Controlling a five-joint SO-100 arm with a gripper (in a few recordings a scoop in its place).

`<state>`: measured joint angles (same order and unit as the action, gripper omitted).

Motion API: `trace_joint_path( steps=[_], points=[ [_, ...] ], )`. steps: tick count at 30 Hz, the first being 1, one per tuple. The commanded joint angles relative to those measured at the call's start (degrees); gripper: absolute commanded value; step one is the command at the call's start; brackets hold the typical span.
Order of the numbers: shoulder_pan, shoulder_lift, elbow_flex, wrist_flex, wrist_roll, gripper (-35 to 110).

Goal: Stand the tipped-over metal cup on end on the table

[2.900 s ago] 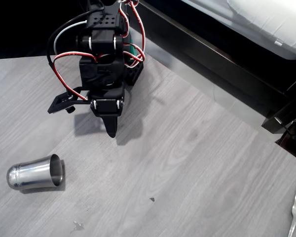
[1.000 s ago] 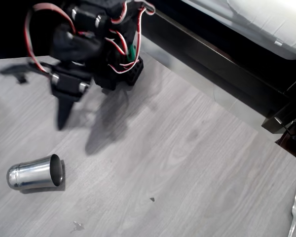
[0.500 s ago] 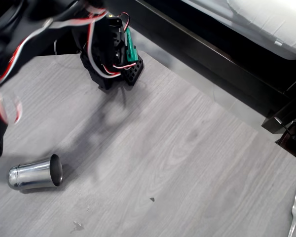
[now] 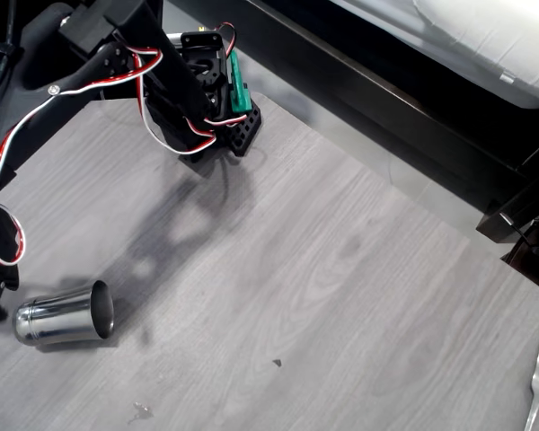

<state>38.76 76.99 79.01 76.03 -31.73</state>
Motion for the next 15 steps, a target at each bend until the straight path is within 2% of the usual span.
trace_joint_path(
  steps=[1, 15],
  points=[
    [-0.62, 0.00, -2.46, 0.97, -0.70, 49],
    [-0.35, -5.98, -2.37, 2.11, -5.98, 50]
  ],
)
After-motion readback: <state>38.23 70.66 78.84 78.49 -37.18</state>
